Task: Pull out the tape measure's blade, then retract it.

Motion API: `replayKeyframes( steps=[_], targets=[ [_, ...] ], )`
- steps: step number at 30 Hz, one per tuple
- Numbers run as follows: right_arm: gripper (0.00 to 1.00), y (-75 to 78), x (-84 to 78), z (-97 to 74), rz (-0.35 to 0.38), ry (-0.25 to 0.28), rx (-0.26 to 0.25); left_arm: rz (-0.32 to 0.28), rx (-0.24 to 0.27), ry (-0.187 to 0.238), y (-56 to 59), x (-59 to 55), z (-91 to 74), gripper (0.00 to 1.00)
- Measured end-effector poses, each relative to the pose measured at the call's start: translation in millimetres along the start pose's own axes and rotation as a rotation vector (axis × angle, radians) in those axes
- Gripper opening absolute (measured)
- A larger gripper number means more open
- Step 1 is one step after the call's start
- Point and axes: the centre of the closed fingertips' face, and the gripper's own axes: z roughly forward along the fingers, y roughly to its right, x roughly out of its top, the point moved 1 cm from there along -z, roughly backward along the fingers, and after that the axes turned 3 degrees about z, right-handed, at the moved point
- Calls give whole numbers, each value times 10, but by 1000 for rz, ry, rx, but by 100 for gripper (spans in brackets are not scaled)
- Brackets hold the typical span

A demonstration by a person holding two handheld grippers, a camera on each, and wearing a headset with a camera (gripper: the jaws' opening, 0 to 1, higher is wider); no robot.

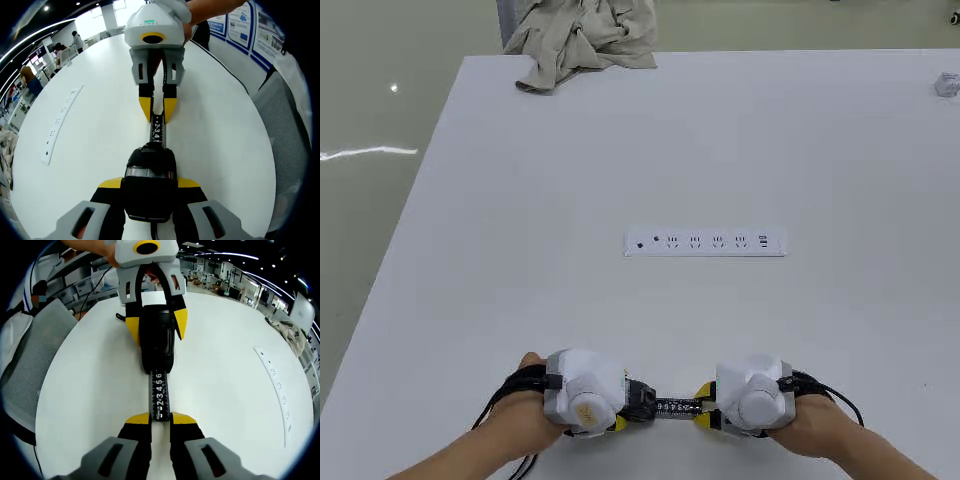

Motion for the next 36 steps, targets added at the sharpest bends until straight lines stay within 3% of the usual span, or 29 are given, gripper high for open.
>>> replayKeyframes(
  steps=[36],
  targets=[
    [12, 35, -368, -284, 36, -18, -9, 15, -11, -19, 7, 0, -3, 34]
  ],
)
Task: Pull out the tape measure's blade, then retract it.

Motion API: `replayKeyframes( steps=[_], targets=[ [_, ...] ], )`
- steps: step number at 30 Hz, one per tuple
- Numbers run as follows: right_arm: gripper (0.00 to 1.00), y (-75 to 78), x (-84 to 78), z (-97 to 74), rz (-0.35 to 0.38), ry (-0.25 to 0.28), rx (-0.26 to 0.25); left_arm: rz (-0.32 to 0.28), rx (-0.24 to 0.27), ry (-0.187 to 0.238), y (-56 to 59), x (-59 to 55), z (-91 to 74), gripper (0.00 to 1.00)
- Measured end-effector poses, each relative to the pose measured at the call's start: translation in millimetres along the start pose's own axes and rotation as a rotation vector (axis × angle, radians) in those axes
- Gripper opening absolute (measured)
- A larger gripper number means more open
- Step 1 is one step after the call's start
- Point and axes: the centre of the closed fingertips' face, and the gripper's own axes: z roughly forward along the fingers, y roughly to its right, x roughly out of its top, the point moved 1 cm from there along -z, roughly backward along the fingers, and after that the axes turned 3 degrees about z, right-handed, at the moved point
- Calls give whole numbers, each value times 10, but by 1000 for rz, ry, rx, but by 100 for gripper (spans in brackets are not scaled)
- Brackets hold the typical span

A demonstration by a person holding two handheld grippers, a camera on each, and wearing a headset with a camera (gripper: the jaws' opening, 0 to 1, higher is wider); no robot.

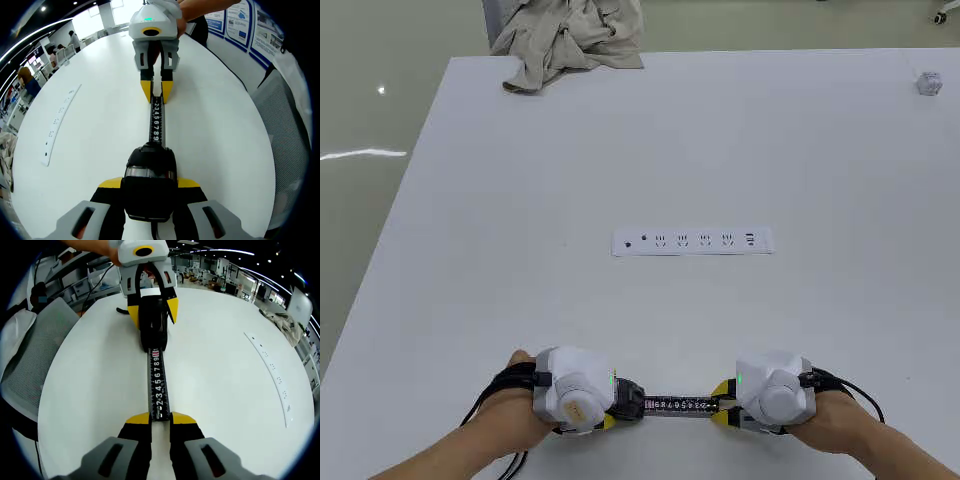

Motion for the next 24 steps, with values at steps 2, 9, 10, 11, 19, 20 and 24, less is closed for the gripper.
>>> replayKeyframes(
  steps=[2, 9, 10, 11, 19, 20, 24],
  targets=[
    [12, 3, -34, -28, 0, -4, -2, 1, -1, -1, 1, 0, 1, 34],
    [12, 23, -140, -88, 4, -12, -7, 2, -4, -5, 1, 5, 1, 34],
    [12, 23, -146, -100, 5, -13, -8, 2, -4, -5, 2, 6, 1, 34],
    [12, 24, -156, -118, 6, -14, -9, 2, -4, -5, 2, 6, 2, 34],
    [12, 48, -279, -193, 15, -24, -17, 2, -5, -7, 2, 2, 8, 34],
    [12, 51, -289, -199, 17, -25, -18, 2, -5, -8, 1, 2, 8, 34],
    [12, 54, -314, -226, 18, -31, -21, 1, -7, -8, 3, 3, 7, 34]
  ],
)
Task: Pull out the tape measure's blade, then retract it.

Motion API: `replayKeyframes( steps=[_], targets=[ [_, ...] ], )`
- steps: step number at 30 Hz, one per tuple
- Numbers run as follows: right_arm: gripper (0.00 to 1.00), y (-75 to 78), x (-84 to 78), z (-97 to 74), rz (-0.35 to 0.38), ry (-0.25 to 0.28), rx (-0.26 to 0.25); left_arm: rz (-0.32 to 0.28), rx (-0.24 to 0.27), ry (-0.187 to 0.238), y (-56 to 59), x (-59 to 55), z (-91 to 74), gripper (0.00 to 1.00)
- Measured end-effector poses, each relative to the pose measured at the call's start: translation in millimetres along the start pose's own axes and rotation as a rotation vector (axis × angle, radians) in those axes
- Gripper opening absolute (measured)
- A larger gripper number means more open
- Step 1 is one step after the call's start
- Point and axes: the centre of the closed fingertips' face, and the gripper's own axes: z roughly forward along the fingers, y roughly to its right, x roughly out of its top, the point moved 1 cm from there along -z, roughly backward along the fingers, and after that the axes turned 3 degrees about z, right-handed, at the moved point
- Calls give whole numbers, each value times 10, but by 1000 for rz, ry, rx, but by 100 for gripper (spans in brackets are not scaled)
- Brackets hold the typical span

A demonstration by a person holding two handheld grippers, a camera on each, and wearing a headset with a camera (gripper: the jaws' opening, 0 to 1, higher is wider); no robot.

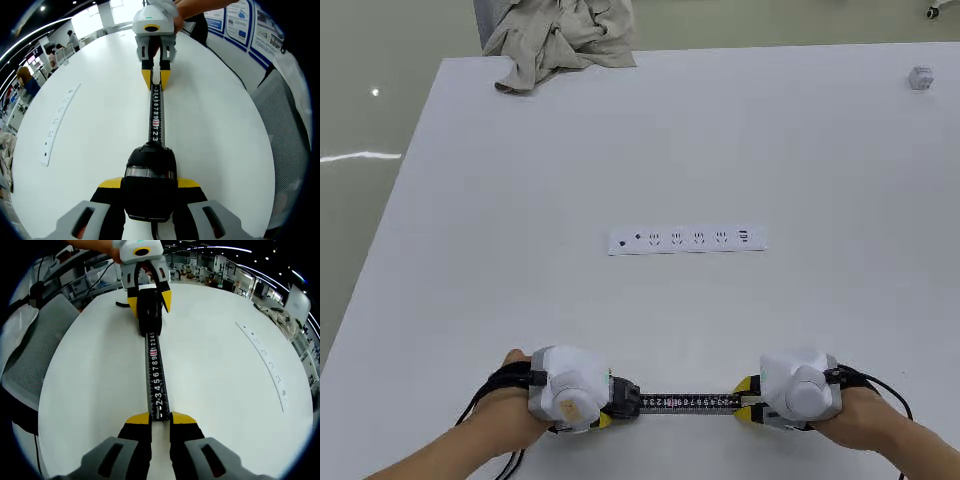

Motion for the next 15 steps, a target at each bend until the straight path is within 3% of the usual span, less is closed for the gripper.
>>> replayKeyframes(
  steps=[15],
  targets=[
    [12, 41, -143, -104, 9, -18, -8, -2, 0, -1, -3, 0, -1, 34]
  ],
)
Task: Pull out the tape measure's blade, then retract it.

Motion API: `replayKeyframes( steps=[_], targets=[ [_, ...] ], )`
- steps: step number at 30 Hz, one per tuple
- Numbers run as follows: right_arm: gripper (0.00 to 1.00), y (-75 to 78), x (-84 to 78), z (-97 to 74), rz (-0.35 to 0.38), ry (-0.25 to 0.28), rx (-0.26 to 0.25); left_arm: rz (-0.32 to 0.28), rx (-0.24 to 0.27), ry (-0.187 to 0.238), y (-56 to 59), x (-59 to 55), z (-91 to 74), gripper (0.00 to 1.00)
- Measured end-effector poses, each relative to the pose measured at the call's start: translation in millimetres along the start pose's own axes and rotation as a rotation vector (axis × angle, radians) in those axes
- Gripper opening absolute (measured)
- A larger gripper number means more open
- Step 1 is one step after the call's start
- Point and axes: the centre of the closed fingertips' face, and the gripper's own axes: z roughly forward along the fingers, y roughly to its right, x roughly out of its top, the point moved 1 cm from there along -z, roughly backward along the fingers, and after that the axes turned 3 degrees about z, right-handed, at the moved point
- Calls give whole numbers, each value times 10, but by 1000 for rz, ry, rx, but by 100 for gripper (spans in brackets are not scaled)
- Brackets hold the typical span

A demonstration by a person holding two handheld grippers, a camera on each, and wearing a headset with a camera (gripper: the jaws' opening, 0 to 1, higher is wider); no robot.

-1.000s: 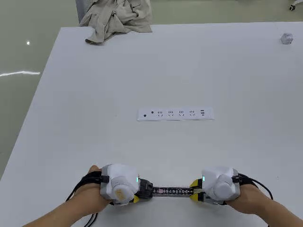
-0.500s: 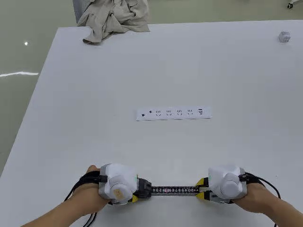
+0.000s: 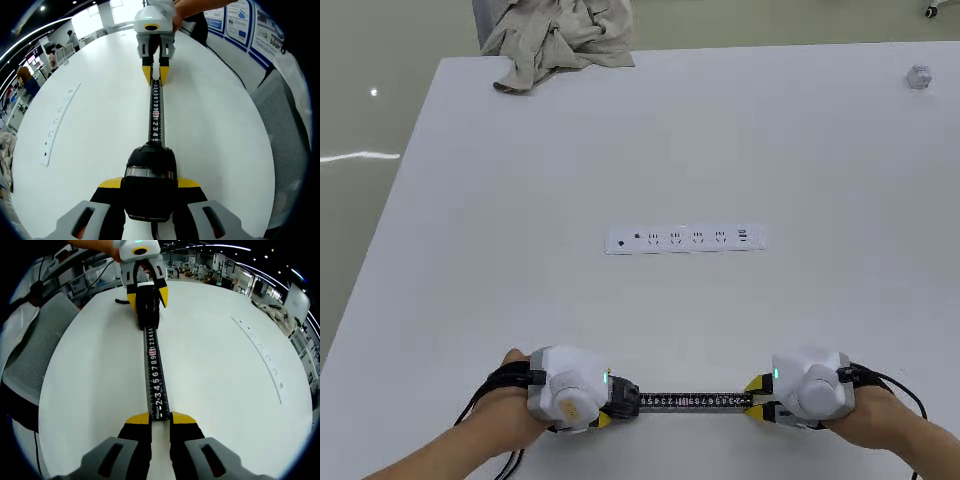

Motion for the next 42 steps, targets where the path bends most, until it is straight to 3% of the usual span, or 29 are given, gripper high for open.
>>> replayKeyframes(
  steps=[42],
  targets=[
    [12, 42, -339, -235, 34, -29, -27, -10, -1, -12, -2, -2, 9, 34]
  ],
)
